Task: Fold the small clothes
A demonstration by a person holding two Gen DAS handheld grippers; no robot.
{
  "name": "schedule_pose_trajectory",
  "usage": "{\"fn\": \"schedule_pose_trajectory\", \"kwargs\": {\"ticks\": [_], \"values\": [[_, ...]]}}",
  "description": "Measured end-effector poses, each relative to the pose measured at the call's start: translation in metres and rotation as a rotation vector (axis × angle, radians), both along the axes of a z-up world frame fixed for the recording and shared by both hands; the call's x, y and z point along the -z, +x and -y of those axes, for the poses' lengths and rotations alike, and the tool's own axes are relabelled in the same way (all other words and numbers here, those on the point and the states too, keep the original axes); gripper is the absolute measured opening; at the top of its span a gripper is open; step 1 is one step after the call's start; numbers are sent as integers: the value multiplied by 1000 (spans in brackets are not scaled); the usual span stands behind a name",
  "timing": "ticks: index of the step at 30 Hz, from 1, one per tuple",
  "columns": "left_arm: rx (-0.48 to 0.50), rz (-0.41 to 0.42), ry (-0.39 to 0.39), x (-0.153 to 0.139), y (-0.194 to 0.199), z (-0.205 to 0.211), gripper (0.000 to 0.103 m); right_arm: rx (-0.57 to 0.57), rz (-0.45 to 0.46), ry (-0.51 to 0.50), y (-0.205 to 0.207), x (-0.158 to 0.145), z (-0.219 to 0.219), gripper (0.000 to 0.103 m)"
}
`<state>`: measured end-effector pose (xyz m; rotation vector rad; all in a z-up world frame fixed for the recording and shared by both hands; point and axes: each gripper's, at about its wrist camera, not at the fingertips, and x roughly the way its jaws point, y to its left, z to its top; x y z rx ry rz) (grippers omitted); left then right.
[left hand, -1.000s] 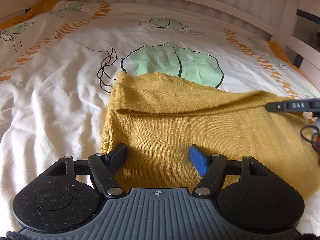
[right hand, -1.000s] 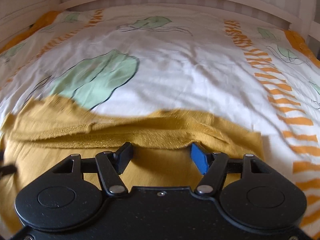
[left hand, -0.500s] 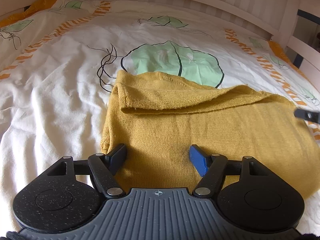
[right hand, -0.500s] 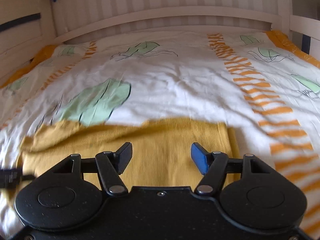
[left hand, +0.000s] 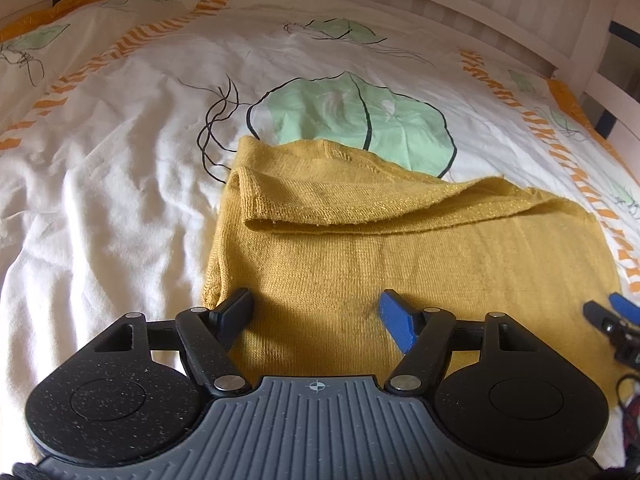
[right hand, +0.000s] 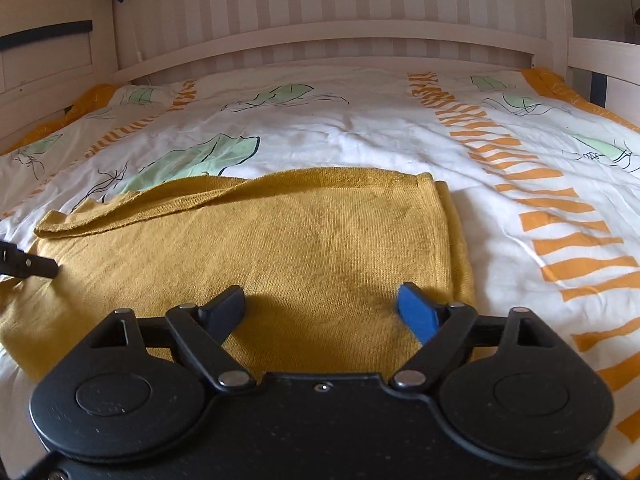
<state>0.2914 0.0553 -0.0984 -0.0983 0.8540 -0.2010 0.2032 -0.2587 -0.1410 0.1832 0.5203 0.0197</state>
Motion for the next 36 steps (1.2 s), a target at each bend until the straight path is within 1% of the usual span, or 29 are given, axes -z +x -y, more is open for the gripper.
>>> {"fn": "schedule_pose_trajectory", "kwargs": {"ticks": [2,6,9,13,18,20,24,27,28,30,33,36], "values": [[-3,-10,6,-1,6,0,69,3,0,-9,0,1,-2,85],[-2,-7,49,-5,22,5,69,5,-2,-29,0,2,-6,86],[-18,-21,72,-5,40,8,69,6,-1,-29,0,3,-6,86],[-33,-40,82,-3,64,11,69,6,-1,-30,0,4,-6,86],[-57,-34,98,-5,92,15,69,8,-1,-31,1,5,-6,86],[-75,-37,87,-7,101,14,69,7,-1,-31,1,5,-6,87],[-154,-41,42,-11,115,5,69,7,-2,-32,1,5,-6,87],[-205,-7,21,-20,113,-1,68,7,-3,-32,1,5,-5,87],[-204,7,12,-24,109,0,68,7,-2,-32,1,5,-5,87],[-163,38,-4,-31,97,5,69,8,-2,-33,2,6,-5,87],[-76,51,22,-34,78,21,69,8,-2,-33,2,6,-5,87],[14,47,29,-30,59,36,69,8,-2,-33,2,6,-5,87]]}}
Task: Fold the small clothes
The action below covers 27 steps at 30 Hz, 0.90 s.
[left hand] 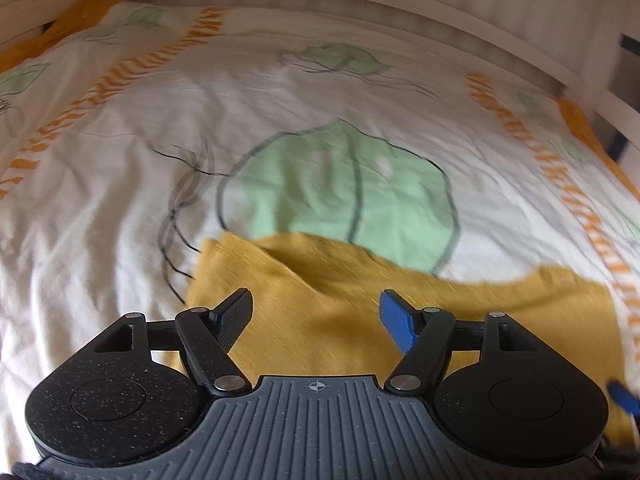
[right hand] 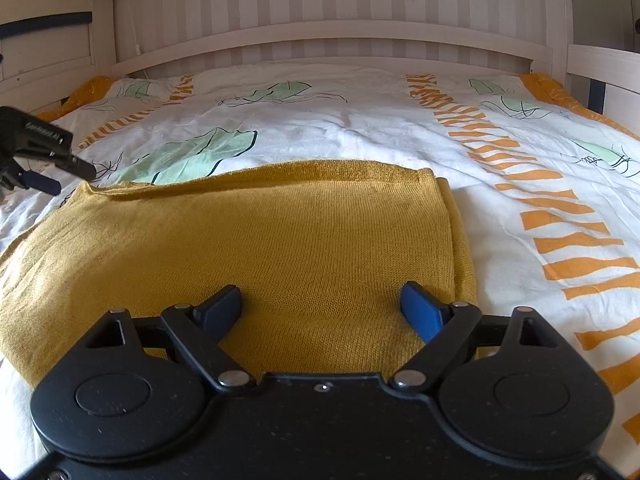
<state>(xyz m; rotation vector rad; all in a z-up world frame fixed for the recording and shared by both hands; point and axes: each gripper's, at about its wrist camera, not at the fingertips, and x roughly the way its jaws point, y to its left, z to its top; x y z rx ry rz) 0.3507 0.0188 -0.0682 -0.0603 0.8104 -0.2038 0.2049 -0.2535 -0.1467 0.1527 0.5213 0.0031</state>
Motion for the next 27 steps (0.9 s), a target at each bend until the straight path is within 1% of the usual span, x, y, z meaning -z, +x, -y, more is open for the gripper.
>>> {"fn": "schedule_pose_trajectory", "kwargs": {"ticks": [3,5,7,12,15,17,21,27], "values": [[59,-22,30,8,-5,16,69,0,0,0,0,0,0,87],[72,-34,52,15,2,25,69,0,-1,0,0,0,0,87],[58,-44,70,20,10,31,69,0,0,0,0,0,0,87],[1,-58,69,26,38,39,69,2,0,-2,0,0,0,87],[-17,-59,69,26,45,42,69,2,0,-2,0,0,0,87],[-34,-63,55,26,45,42,69,2,-1,-2,1,0,0,87],[-20,-58,33,20,30,41,69,3,0,-2,0,0,0,87],[53,-50,22,18,-26,42,69,3,-2,-7,2,1,0,88]]}}
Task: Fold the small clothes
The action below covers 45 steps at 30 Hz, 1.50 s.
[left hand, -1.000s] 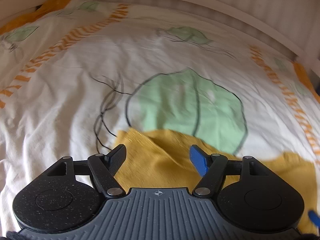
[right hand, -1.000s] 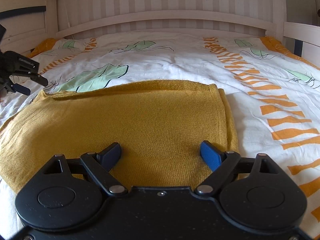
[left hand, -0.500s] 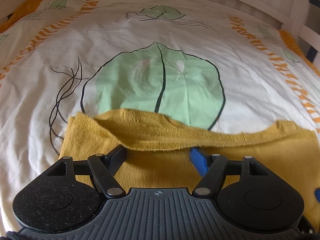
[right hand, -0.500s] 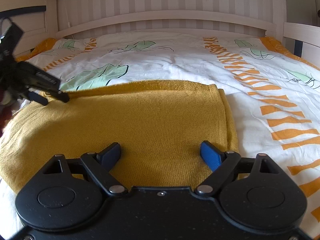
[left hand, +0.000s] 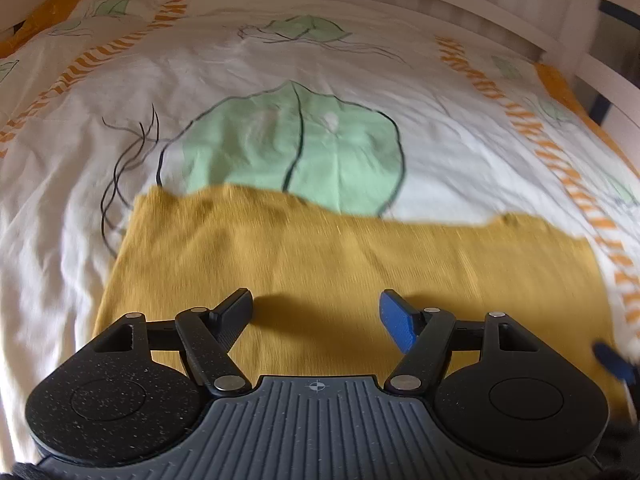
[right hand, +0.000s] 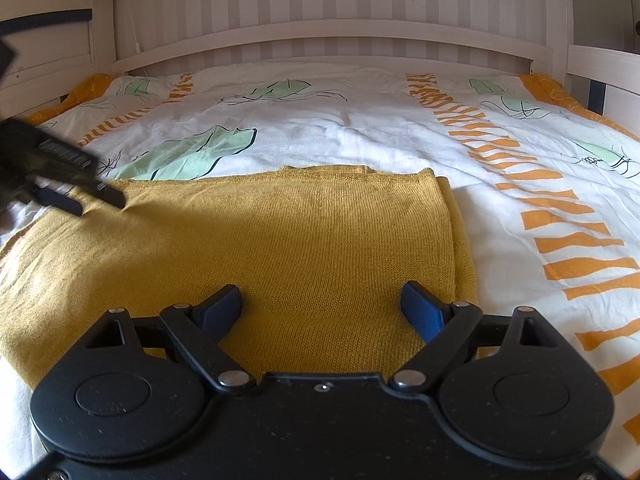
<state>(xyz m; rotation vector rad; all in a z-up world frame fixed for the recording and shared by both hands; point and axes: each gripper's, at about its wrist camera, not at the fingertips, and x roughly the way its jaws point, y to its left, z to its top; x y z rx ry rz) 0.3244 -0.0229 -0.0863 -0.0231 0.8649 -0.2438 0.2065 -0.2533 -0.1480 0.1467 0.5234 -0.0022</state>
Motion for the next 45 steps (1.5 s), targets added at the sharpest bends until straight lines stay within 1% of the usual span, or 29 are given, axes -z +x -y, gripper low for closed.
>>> {"fn": "schedule_pose_trajectory", "kwargs": {"ticks": [2,6,9,13,16,18,21,23,26,27,28,29,32,35,38,42,45], "values": [[20,2,21,4,-21,0,69,0,-1,-2,0,0,0,88],[50,37,81,10,-63,-1,69,-1,-3,-6,1,0,1,88],[45,21,88,15,-83,-4,70,0,-5,-9,1,0,-1,88],[30,66,113,21,-106,-3,75,0,-12,-19,1,-2,-3,88],[19,73,117,21,-114,-2,76,-7,-25,-21,3,-4,-3,89],[16,52,117,18,-112,-3,76,-25,-47,-13,5,-10,0,93],[31,21,130,15,-112,-4,77,-69,-107,-17,1,-21,3,95],[27,7,135,15,-116,-5,78,-80,-138,3,-10,-27,6,96],[5,-12,135,14,-128,-8,78,-59,-191,19,-31,-29,12,96],[-1,-25,136,14,-134,-9,80,-55,-209,29,-39,-28,14,96],[-4,-61,140,15,-136,-10,83,-56,-216,46,-48,-28,16,96],[-13,-80,139,17,-141,-10,86,-58,-220,63,-57,-29,19,96],[-19,-69,145,17,-156,-13,86,-71,-244,117,-81,-30,23,97],[-34,-73,134,16,-166,-16,88,-83,-275,157,-99,-29,23,99],[-40,-67,127,17,-173,-18,90,-111,-328,138,-107,-23,15,101],[-33,-59,112,18,-176,-21,92,-146,-353,23,-114,-18,-6,103],[-19,-61,92,20,-176,-24,93,-134,-371,38,-111,-17,-6,103]]}}
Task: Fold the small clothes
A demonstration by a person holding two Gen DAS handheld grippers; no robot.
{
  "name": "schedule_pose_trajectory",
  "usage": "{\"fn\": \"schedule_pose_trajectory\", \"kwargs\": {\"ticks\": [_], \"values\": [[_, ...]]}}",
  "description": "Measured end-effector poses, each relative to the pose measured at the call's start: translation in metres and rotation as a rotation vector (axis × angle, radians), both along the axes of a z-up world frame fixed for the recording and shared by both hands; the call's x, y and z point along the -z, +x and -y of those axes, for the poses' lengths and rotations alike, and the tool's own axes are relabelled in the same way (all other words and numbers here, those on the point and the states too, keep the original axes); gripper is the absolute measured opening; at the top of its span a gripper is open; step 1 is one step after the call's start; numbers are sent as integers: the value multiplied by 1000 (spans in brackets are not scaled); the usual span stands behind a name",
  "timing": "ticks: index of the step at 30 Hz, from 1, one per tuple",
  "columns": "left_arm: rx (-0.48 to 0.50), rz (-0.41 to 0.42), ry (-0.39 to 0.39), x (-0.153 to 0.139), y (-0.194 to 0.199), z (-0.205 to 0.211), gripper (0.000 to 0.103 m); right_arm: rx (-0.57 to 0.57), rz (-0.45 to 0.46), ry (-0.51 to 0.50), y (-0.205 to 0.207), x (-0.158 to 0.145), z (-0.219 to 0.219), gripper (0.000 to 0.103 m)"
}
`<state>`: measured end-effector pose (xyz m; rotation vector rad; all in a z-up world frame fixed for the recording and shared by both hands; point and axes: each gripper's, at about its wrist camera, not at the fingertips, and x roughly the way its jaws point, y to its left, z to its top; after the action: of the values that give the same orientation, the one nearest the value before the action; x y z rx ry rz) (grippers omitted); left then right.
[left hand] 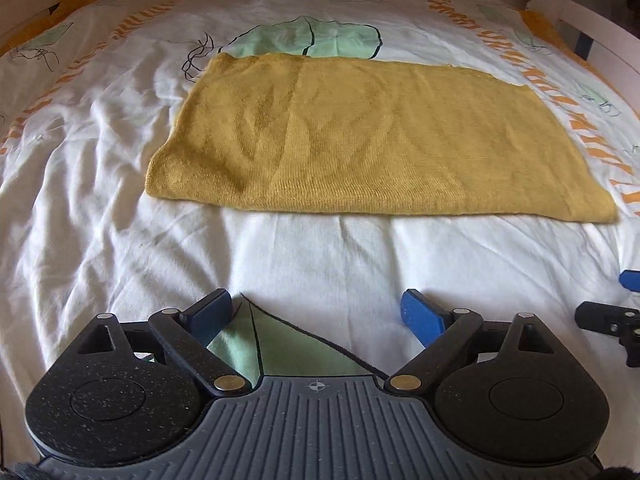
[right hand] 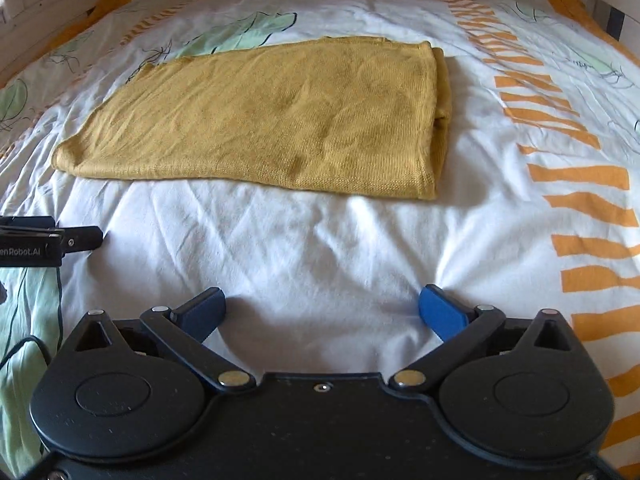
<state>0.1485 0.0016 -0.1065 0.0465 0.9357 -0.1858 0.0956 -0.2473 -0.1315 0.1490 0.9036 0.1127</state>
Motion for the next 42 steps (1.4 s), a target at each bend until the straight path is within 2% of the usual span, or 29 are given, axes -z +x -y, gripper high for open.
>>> {"fn": "schedule_pose_trajectory", "kwargs": {"ticks": [6,13,15,17,18,22,25,29,33,36,38,42], "values": [[33,-12,-13,2,2,2,102,-12,-37,16,7,-2,4,103],[63,-33,-38,-1,6,-4,101,-73,-109,12,19,-11,3,103],[78,-40,-64,-5,7,-10,99,-116,-104,42,23,-18,4,102],[92,-42,-108,-13,10,-18,89,-152,-70,78,25,-29,4,102],[93,-35,-135,-19,11,-23,88,-163,-37,85,27,-36,3,102],[52,54,-200,-48,27,-42,88,-187,83,102,41,-64,2,102],[11,132,-216,-67,51,-53,88,-169,155,151,60,-77,7,102],[-30,154,-203,-71,92,-63,88,-113,232,203,82,-82,16,102],[-81,106,-246,-56,125,-76,88,-79,293,206,88,-73,21,102],[-105,56,-277,-38,144,-86,88,-60,304,214,87,-67,27,102],[-104,26,-270,-28,154,-89,88,-49,303,236,87,-65,31,102],[-87,-17,-238,-12,170,-95,88,-57,298,212,90,-63,29,102]]}}
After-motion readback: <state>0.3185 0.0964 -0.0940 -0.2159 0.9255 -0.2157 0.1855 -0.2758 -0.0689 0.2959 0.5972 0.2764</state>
